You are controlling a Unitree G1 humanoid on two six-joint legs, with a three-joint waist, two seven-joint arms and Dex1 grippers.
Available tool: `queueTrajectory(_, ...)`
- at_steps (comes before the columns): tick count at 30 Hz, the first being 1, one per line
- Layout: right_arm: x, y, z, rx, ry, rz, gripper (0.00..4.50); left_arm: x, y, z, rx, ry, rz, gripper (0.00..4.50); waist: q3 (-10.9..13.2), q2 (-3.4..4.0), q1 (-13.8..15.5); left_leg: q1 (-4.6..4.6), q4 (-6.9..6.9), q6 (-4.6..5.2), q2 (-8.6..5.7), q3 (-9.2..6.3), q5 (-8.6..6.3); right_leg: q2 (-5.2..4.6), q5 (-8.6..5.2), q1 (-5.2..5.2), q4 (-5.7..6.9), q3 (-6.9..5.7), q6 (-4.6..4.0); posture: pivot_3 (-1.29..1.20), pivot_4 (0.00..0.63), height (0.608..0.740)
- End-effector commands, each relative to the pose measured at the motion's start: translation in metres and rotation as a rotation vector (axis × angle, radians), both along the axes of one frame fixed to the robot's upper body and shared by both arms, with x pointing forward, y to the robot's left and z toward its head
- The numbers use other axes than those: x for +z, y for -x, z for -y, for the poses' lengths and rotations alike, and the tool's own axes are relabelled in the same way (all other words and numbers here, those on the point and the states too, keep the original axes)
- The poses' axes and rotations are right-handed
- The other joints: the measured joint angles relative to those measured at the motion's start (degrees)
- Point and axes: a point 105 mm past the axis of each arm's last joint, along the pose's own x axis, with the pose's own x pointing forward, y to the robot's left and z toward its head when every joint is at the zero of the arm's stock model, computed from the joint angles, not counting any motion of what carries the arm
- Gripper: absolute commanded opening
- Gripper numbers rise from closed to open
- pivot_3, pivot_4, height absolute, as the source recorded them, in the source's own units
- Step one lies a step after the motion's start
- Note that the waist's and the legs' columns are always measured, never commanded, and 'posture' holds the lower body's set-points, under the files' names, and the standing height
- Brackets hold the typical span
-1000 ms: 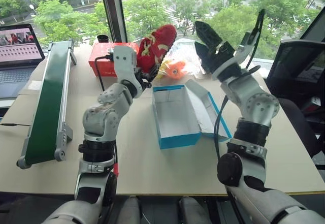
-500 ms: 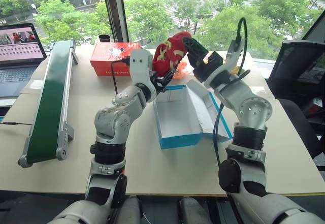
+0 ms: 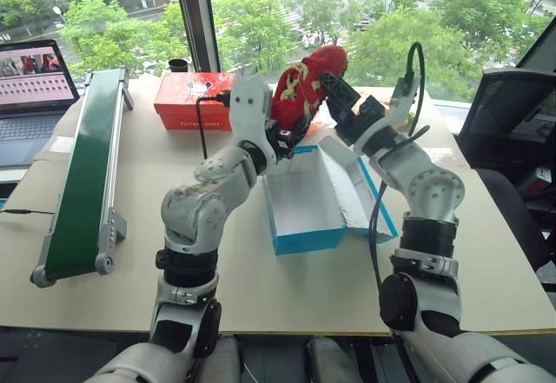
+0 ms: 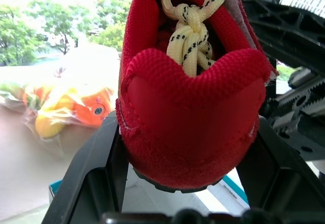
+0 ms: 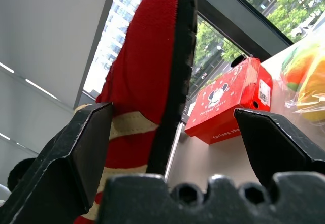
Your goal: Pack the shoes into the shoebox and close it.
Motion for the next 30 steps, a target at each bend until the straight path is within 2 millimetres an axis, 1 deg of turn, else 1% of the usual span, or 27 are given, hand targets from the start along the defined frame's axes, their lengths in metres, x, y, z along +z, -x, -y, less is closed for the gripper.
queueTrajectory(1,0.027,0.013,-0.006,0.023,-0.01,0.114,2.09,0.015,0.005,0.001,-0.012,0.013,0.06,2.43,0.0,0.0,0.0,0.0,0.0,0.0,0.0,0.0,0.0,0.0,0.0,0.0,0.0,0.0,0.0,0.0,0.15,0.739)
queueTrajectory(4,0.028,0.012,-0.005,-0.001,0.02,0.122,1.06,0.018,0.003,-0.003,-0.009,0.021,0.07,2.43,0.0,0.0,0.0,-0.01,0.0,0.0,0.0,0.0,0.0,0.0,0.0,0.0,0.0,0.0,0.0,0.0,0.15,0.739)
queueTrajectory(6,0.031,0.011,-0.004,-0.026,0.057,0.136,0.52,0.023,0.003,-0.008,-0.028,0.032,0.099,3.42,0.0,0.01,0.0,0.0,-0.01,0.0,0.0,0.0,0.0,0.0,0.0,0.0,-0.01,0.0,0.0,0.0,0.15,0.739)
queueTrajectory(7,0.032,0.011,-0.004,-0.036,0.071,0.141,0.39,0.025,0.003,-0.01,-0.033,0.031,0.109,3.71,0.0,0.01,-0.1,0.0,-0.01,0.0,0.0,0.0,0.0,0.0,0.0,-0.01,-0.01,0.0,0.0,0.0,0.15,0.739)
queueTrajectory(9,0.036,0.008,0.0,-0.088,0.127,0.161,0.35,0.024,0.001,-0.022,-0.03,-0.033,0.147,4.44,0.0,0.01,-0.2,0.01,-0.01,0.0,0.0,0.0,0.0,0.01,0.0,-0.01,0.0,0.0,0.0,0.0,0.15,0.739)
queueTrajectory(10,0.038,0.007,0.002,-0.109,0.15,0.168,0.35,0.023,0.0,-0.027,-0.029,-0.058,0.159,4.5,0.0,0.03,-0.3,0.02,-0.02,0.0,0.0,0.0,0.0,0.01,0.0,-0.02,0.0,0.01,0.0,0.0,0.15,0.739)
queueTrajectory(11,0.039,0.004,0.003,-0.147,0.232,0.182,0.35,0.017,-0.001,-0.041,-0.036,-0.114,0.159,4.5,0.0,0.07,-0.2,0.03,-0.03,0.0,0.0,0.0,0.0,0.02,0.0,-0.03,0.02,0.02,0.0,0.0,0.15,0.739)
queueTrajectory(12,0.039,0.003,0.004,-0.171,0.289,0.19,0.35,0.013,-0.001,-0.051,-0.044,-0.15,0.155,4.5,0.1,0.14,-0.3,0.04,-0.04,0.0,0.0,0.0,0.0,0.02,0.0,-0.03,0.02,0.02,0.0,0.0,0.15,0.739)
queueTrajectory(14,0.032,0.001,-0.002,-0.184,0.434,0.197,0.35,-0.012,0.005,-0.08,-0.085,-0.323,0.11,4.5,0.1,0.16,-0.5,0.04,-0.07,0.0,0.0,0.02,0.0,0.02,0.0,-0.05,0.0,0.05,-0.01,0.0,0.15,0.739)
queueTrajectory(15,0.026,0.0,-0.005,-0.173,0.476,0.186,0.35,-0.022,0.01,-0.089,-0.11,-0.382,0.085,4.5,0.1,0.19,-0.8,0.07,-0.12,0.0,0.01,0.04,0.0,0.03,-0.01,-0.06,-0.02,0.06,-0.01,0.0,0.15,0.739)
queueTrajectory(16,0.014,-0.001,-0.01,-0.162,0.566,0.174,0.35,-0.032,0.015,-0.097,-0.13,-0.436,0.059,4.5,0.1,0.19,-1.0,0.1,-0.21,0.0,0.02,0.06,0.0,0.03,-0.02,-0.09,-0.01,0.09,-0.03,0.0,0.15,0.739)
queueTrajectory(17,0.004,-0.002,-0.012,-0.158,0.636,0.163,0.35,-0.037,0.019,-0.102,-0.142,-0.458,0.041,4.5,0.1,0.21,-1.0,0.1,-0.25,0.0,0.02,0.06,0.0,0.03,-0.03,-0.1,0.0,0.09,-0.05,0.0,0.15,0.739)
queueTrajectory(18,-0.011,-0.004,-0.014,-0.154,0.715,0.13,0.35,-0.044,0.02,-0.108,-0.133,-0.497,0.022,4.5,0.1,0.21,-0.9,0.08,-0.24,0.0,0.02,0.05,0.0,0.02,-0.04,-0.11,-0.01,0.07,-0.07,0.0,0.15,0.739)
queueTrajectory(20,-0.028,-0.005,-0.015,-0.148,0.789,0.089,0.35,-0.051,0.02,-0.114,-0.12,-0.533,0.0,4.5,0.1,0.2,-0.2,0.01,-0.16,0.0,0.02,0.04,0.0,0.0,-0.05,-0.1,-0.03,0.02,-0.06,0.0,0.15,0.739)
queueTrajectory(22,-0.051,-0.001,-0.022,-0.089,0.891,0.083,0.35,-0.054,0.024,-0.11,-0.152,-0.533,-0.003,4.5,0.1,0.2,0.2,0.0,-0.09,0.01,0.02,0.04,0.01,0.0,-0.05,-0.08,-0.02,0.03,-0.06,0.0,0.15,0.739)
queueTrajectory(24,-0.075,0.0,-0.022,-0.068,0.972,0.049,0.35,-0.052,0.027,-0.102,-0.183,-0.507,0.006,4.5,0.1,0.2,0.4,0.02,-0.07,0.03,0.02,0.04,0.03,0.0,-0.05,-0.04,-0.02,0.02,-0.05,0.0,0.15,0.739)
queueTrajectory(26,-0.092,-0.003,-0.014,-0.09,1.051,0.017,0.35,-0.052,0.029,-0.096,-0.196,-0.502,0.015,4.5,0.1,0.2,0.6,0.01,-0.05,0.03,0.02,0.04,0.03,0.0,-0.05,-0.03,-0.04,0.01,-0.05,0.0,0.15,0.739)
queueTrajectory(30,-0.113,-0.005,0.002,-0.118,1.184,-0.02,0.35,-0.053,0.035,-0.091,-0.222,-0.502,0.022,4.5,0.1,0.19,0.5,-0.03,-0.08,0.04,0.02,0.04,0.03,0.0,-0.05,-0.08,-0.03,0.02,-0.05,0.0,0.15,0.739)
